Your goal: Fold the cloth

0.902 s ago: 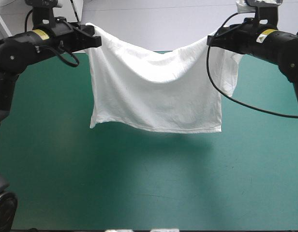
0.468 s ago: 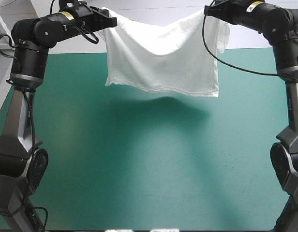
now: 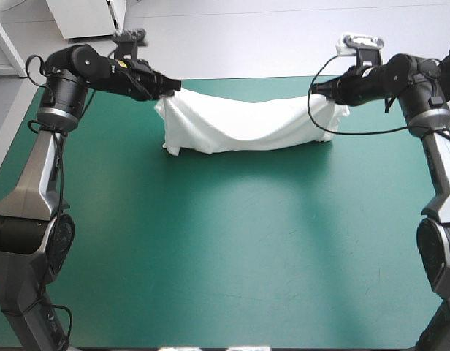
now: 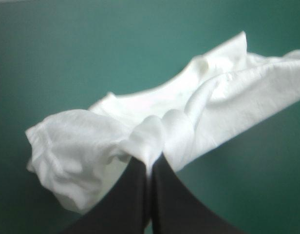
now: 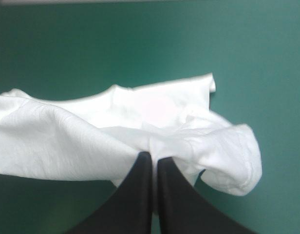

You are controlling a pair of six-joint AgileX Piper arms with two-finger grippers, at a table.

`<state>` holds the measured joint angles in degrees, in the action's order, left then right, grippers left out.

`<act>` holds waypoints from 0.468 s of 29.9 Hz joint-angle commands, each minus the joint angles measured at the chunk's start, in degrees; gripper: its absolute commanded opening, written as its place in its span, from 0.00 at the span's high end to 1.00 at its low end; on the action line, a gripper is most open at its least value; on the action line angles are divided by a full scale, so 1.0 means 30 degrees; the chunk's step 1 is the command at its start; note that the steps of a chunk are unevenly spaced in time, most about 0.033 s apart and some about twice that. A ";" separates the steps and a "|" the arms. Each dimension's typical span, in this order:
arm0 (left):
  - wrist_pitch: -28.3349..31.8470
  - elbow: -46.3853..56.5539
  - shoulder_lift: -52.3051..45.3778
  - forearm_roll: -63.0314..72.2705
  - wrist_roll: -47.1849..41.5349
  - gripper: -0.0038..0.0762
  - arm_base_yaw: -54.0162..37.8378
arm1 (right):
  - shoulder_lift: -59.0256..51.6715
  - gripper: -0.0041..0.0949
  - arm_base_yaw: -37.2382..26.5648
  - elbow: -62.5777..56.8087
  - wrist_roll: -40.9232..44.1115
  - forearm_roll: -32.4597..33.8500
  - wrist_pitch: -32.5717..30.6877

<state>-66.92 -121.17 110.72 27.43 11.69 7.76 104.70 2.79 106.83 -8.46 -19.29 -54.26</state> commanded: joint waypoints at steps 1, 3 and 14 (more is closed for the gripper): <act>-0.0665 0.2476 -0.1920 0.2177 0.0670 0.96 0.0077 | -0.2560 0.98 -0.0183 -0.3067 -0.0663 -0.0178 0.0961; -0.1065 0.4073 -0.2473 0.2304 0.0948 0.96 0.0351 | -0.3242 0.98 -0.0183 -0.4889 -0.0795 -0.0178 0.0961; -0.0583 1.2997 -0.7213 -0.1183 -0.0067 0.96 0.2457 | -0.7013 0.98 0.0897 -1.2715 -0.1039 0.0214 0.0999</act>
<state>-69.67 -86.24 94.90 26.05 13.15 13.57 88.37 4.14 71.02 -10.79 -18.51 -52.80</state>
